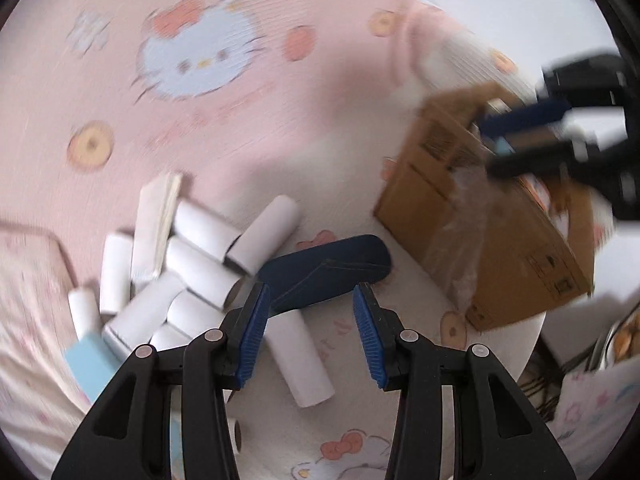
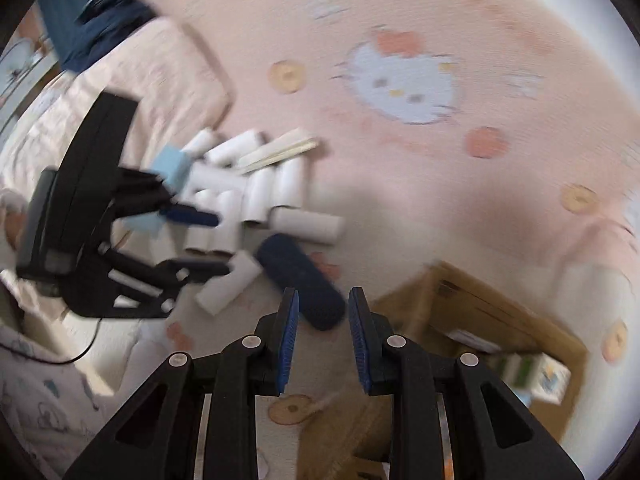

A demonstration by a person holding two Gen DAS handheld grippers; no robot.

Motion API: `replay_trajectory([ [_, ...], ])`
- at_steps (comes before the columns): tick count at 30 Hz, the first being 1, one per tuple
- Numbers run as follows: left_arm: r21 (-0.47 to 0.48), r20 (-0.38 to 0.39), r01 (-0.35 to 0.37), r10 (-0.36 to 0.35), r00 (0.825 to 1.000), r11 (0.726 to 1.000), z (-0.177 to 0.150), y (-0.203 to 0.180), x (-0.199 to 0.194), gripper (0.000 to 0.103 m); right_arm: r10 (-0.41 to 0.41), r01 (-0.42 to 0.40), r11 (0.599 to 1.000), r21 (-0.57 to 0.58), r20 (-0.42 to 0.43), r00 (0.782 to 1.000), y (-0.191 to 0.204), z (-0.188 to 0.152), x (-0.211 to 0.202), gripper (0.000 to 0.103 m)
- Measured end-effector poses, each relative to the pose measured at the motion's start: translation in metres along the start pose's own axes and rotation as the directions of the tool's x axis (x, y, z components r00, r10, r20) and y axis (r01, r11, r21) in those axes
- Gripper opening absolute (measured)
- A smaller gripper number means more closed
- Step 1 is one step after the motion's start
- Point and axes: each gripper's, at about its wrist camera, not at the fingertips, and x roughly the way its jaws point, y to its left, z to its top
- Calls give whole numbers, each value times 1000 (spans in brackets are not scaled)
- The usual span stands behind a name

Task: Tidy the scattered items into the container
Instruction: 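Move both grippers back from the box to the pile, then grasp the dark blue denim case with both grippers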

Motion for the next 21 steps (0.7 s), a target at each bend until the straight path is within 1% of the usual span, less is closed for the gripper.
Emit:
replay_trajectory([
  [3, -87, 4, 27, -27, 1000, 996, 4, 22, 3, 48, 81, -81, 997, 3, -58, 995, 6, 19, 24, 23],
  [5, -148, 8, 49, -48, 999, 988, 8, 36, 6, 48, 108, -107, 994, 13, -85, 990, 7, 31, 39, 27],
  [7, -207, 13, 72, -71, 997, 976, 9, 48, 9, 48, 100, -100, 995, 7, -107, 989, 7, 40, 55, 37],
  [8, -227, 15, 87, -86, 996, 970, 9, 53, 10, 48, 94, -94, 996, 2, -111, 989, 6, 43, 61, 40],
  [9, -248, 13, 101, -101, 995, 963, 9, 57, 13, 48, 82, -83, 997, -5, -115, 990, 4, 46, 68, 46],
  [11, -277, -1, 129, -135, 991, 952, 9, 63, 19, 48, 59, -61, 998, -13, -123, 991, 1, 49, 78, 54],
  [12, -289, -14, 145, -156, 988, 946, 10, 66, 23, 48, 53, -56, 998, -19, -142, 988, 0, 50, 85, 58],
  [15, -343, -58, 185, -218, 974, 921, 5, 75, 42, 48, 52, -59, 998, -25, -217, 975, 0, 50, 107, 59],
  [17, -379, -75, 197, -243, 967, 904, 0, 80, 53, 48, 58, -61, 998, -6, -257, 965, 0, 48, 120, 59],
  [18, -392, -81, 201, -252, 964, 898, -1, 82, 58, 48, 79, -75, 997, 23, -283, 956, -1, 47, 128, 59],
  [21, -447, -86, 218, -284, 955, 867, -4, 90, 73, 48, 111, -77, 990, 116, -321, 941, -6, 44, 144, 60],
])
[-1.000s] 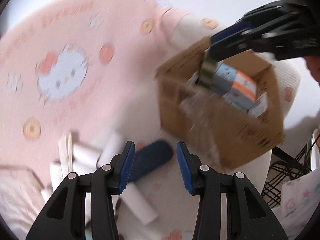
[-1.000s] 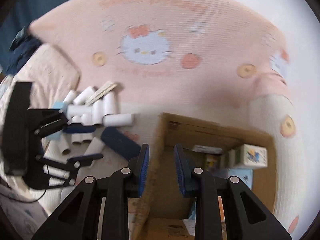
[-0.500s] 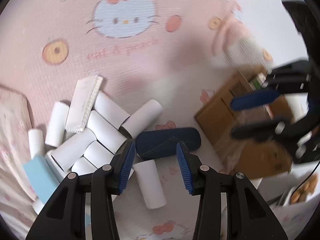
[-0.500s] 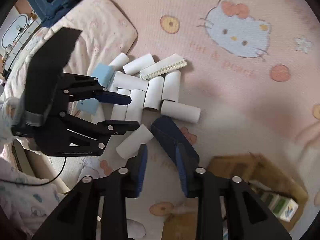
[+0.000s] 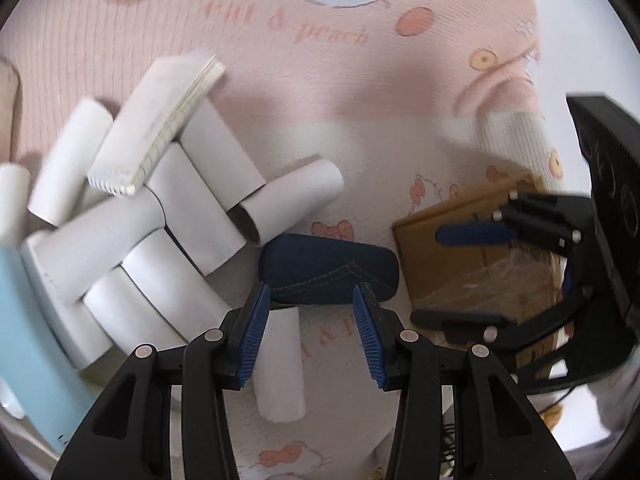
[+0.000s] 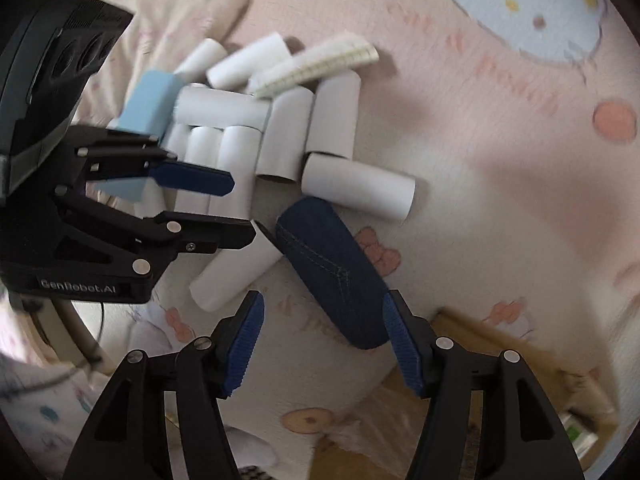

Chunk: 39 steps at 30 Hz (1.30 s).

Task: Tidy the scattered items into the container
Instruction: 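Grasp the dark blue denim case with both grippers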

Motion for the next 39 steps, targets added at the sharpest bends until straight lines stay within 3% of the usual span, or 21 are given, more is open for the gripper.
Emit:
replay_trajectory([
  [5, -77, -46, 62, -66, 997, 995, 8, 11, 17, 47, -11, 11, 1000, 14, -32, 999, 1, 8, 16, 60],
  [10, -33, -61, 13, -15, 998, 999, 7, 8, 28, 48, -29, 31, 999, 20, -115, 993, 4, 14, 42, 63],
  [13, -72, -64, 29, -34, 997, 997, 5, 16, 31, 48, -17, 26, 997, 66, -129, 992, -1, 15, 52, 63],
  [21, -182, -112, 55, -76, 991, 982, 3, 40, 50, 48, -46, 57, 997, 50, -191, 980, -5, 11, 75, 64],
  [28, -178, -116, 62, -83, 990, 982, 8, 40, 63, 48, 6, 21, 992, 122, -221, 975, -14, 12, 90, 65],
  [39, -181, -122, -1, -22, 992, 984, 8, 35, 67, 47, -7, 43, 990, 134, -258, 966, -19, 12, 110, 74],
])
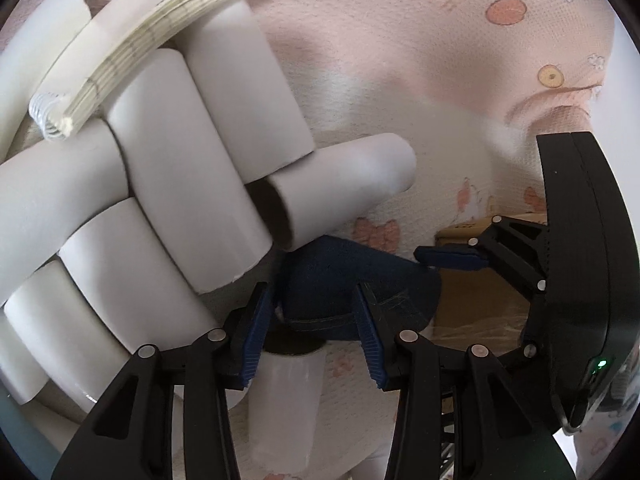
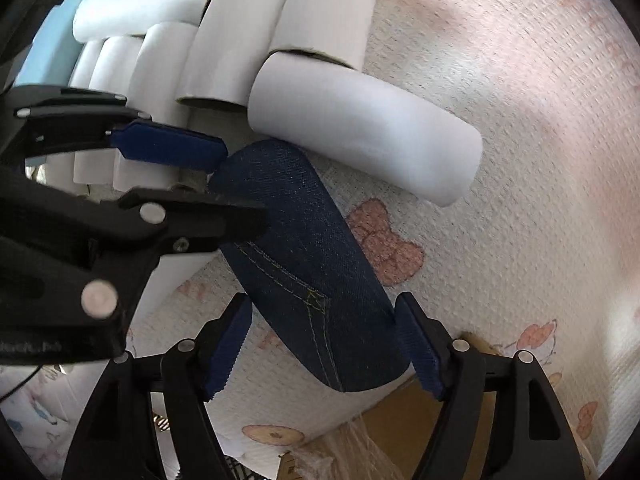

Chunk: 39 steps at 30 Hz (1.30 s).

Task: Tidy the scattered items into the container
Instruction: 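Grasp the dark blue denim case with both grippers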

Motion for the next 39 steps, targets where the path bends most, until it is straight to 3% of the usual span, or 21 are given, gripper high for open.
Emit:
replay_trajectory([
  [3, -42, -21, 6, -7, 1000, 999, -1, 8, -2, 47, -20, 20, 1000, 9, 1, 1000, 2, -1, 4, 77],
  [7, -133, -42, 103, -109, 993, 986, -2, 22, -4, 47, -54, 53, 997, 52, 3, 999, 4, -3, 5, 77],
  [10, -177, -36, 120, -129, 991, 977, -6, 27, -6, 47, -50, 50, 989, 141, -4, 999, -1, -3, 5, 76],
  [15, -156, -37, 83, -89, 995, 984, -3, 13, -3, 47, 42, -45, 945, 325, 16, 999, -21, -12, 4, 75],
  [18, -168, -36, 97, -105, 994, 981, 2, 8, -1, 47, 126, -131, 886, 445, 41, 991, -36, -21, 6, 75],
  [21, -183, -34, 132, -141, 989, 974, 6, 4, 3, 47, 164, -173, 860, 480, 61, 985, -43, -26, 5, 74],
  [27, -170, -41, 116, -125, 991, 979, 13, -5, 11, 47, 210, -238, 847, 475, 112, 971, -50, -27, -1, 72],
  [33, -198, -41, 102, -113, 993, 975, 15, -3, 15, 47, 159, -168, 890, 424, 57, 986, -44, -24, 13, 71],
  [39, -232, -10, 124, -129, 992, 965, 12, 1, 14, 47, 150, -169, 892, 420, 77, 986, -46, -25, 9, 69],
])
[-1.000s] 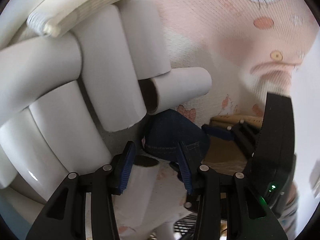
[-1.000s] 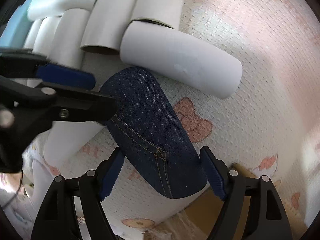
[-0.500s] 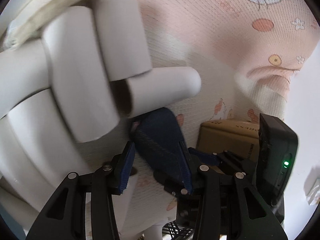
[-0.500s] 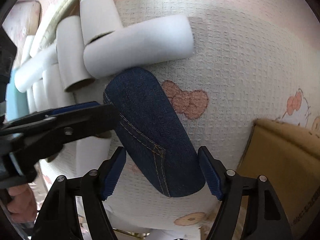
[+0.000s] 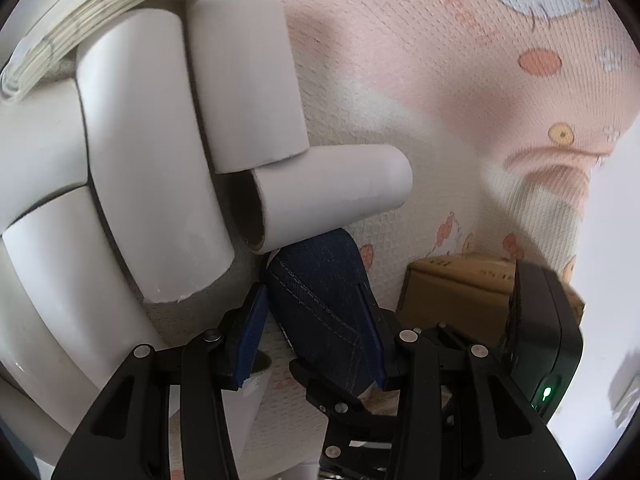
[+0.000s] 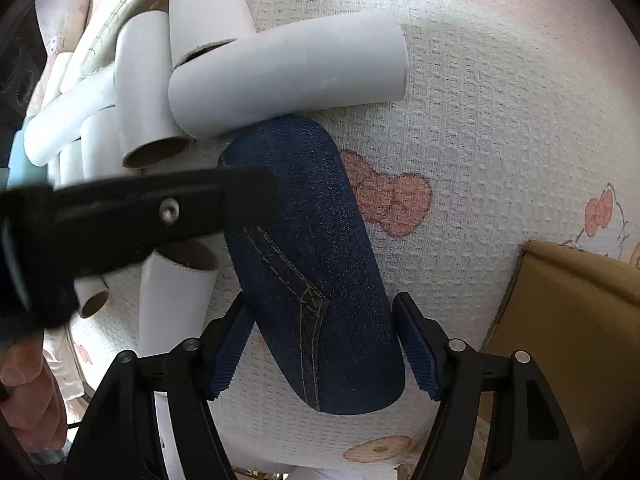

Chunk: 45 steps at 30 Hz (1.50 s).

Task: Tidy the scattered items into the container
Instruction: 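Grasp the dark blue denim case with both grippers, then lift the denim case off the bedspread with both grippers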

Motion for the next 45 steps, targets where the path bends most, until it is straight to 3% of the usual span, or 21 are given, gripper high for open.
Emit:
replay_trajectory([
  [4, 16, 3, -7, 7, 1000, 1000, -3, -6, 0, 47, -2, 3, 1000, -23, 41, 999, 0, -5, -6, 68],
  [7, 55, 1, -36, 36, 999, 998, -8, -12, -2, 47, 57, -58, 998, 31, 45, 997, -4, -12, -15, 66],
  [11, 69, -34, -40, 42, 999, 997, -11, -13, 8, 47, 50, -57, 996, 74, 102, 994, -6, -23, -23, 65],
  [14, 56, -60, -41, 45, 997, 998, -9, -11, 14, 47, 47, -55, 996, 67, 114, 992, -4, -28, -14, 64],
  [19, 110, -69, -49, 56, 996, 993, -10, -15, 23, 51, 72, -90, 988, 128, 140, 988, -11, -40, -1, 65],
  [26, 52, -82, 17, -13, 997, 999, -12, -5, 25, 51, 7, 5, 999, -45, 266, 964, -2, -66, -5, 65],
  [33, 98, -44, 3, 2, 999, 995, -18, -8, 22, 51, 46, -28, 997, -66, 287, 957, -9, -69, 4, 65],
  [39, 119, -28, -22, 25, 999, 993, -19, -12, 22, 51, 15, 42, 983, -180, 304, 953, 0, -65, 6, 63],
  [45, 126, -14, -32, 34, 999, 992, -21, -15, 17, 50, 31, 36, 974, -222, 291, 956, -2, -59, 5, 60],
])
